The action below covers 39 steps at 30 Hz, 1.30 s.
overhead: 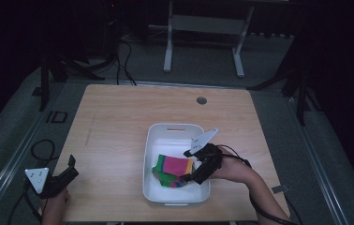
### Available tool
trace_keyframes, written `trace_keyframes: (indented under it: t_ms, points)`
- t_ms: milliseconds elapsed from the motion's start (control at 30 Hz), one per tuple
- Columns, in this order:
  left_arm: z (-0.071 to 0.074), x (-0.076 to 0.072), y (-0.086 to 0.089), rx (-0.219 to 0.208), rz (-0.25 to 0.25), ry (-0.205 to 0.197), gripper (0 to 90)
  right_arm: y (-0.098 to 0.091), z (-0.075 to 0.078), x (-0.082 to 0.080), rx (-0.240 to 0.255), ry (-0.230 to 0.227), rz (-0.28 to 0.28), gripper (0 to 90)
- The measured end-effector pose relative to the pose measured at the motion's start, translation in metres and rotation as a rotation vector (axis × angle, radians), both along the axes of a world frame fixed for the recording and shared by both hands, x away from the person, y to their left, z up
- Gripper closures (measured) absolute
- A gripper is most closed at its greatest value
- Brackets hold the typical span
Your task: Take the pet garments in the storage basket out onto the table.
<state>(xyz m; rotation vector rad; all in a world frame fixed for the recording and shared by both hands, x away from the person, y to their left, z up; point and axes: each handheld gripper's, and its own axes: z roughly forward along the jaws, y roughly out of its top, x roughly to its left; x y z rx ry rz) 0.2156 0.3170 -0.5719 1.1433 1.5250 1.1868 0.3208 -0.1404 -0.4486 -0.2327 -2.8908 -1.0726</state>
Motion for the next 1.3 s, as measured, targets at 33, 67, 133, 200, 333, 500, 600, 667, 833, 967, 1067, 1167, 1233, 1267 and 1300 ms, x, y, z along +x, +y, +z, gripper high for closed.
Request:
trace_keyframes:
  t_ms: [33, 67, 133, 200, 333, 500, 600, 667, 833, 967, 1067, 1167, 1233, 1267, 1300]
  points:
    - [0.0, 0.0, 0.0, 0.0, 0.0, 0.0, 1.9, 0.004, -0.001, 0.0, -0.004, -0.003, 0.008, 13.3]
    - [0.0, 0.0, 0.0, -0.001, -0.001, 0.0, 1.8, 0.008, -0.002, 0.001, -0.008, -0.001, 0.011, 13.4]
    - [0.0, 0.0, 0.0, -0.001, -0.002, -0.001, 1.8, 0.015, -0.004, 0.001, -0.024, -0.002, 0.024, 13.5]
    - [0.0, 0.0, 0.0, -0.002, -0.003, -0.001, 1.9, 0.022, -0.007, 0.002, -0.039, 0.0, 0.034, 13.5]
    - [0.0, 0.0, 0.001, -0.003, -0.006, -0.001, 1.8, 0.037, -0.012, 0.005, -0.065, 0.008, 0.052, 13.6]
    - [0.0, 0.0, 0.001, -0.006, -0.011, -0.002, 1.9, 0.055, -0.022, 0.009, -0.109, 0.012, 0.072, 14.0]
    - [0.0, 0.0, 0.001, -0.007, -0.012, -0.001, 1.9, 0.061, -0.028, 0.011, -0.133, 0.011, 0.076, 14.0]
    - [0.0, 0.0, 0.001, -0.008, -0.01, 0.0, 1.9, 0.07, -0.036, 0.013, -0.164, 0.008, 0.072, 13.3]
    - [0.0, 0.0, 0.001, -0.009, -0.013, 0.0, 1.9, 0.078, -0.048, 0.015, -0.228, 0.004, 0.063, 13.3]
    - [0.0, 0.0, 0.001, -0.009, -0.015, 0.003, 1.8, 0.088, -0.064, 0.011, -0.352, -0.037, 0.067, 12.9]
    - [0.0, 0.0, 0.001, -0.007, -0.014, -0.001, 1.8, 0.093, -0.072, 0.008, -0.421, -0.084, 0.062, 12.6]
    - [0.0, 0.0, 0.001, -0.006, -0.014, 0.003, 1.9, 0.096, -0.078, 0.004, -0.494, -0.156, 0.051, 17.0]
    - [0.0, 0.0, 0.001, -0.008, -0.012, 0.004, 1.9, 0.097, -0.08, 0.006, -0.504, -0.14, 0.04, 25.4]
    - [0.0, 0.0, 0.001, -0.009, -0.013, 0.002, 1.9, 0.096, -0.078, 0.006, -0.495, -0.113, 0.045, 35.1]
    - [0.0, 0.0, 0.001, -0.009, -0.011, 0.003, 1.9, 0.095, -0.077, 0.005, -0.486, -0.113, 0.059, 47.3]
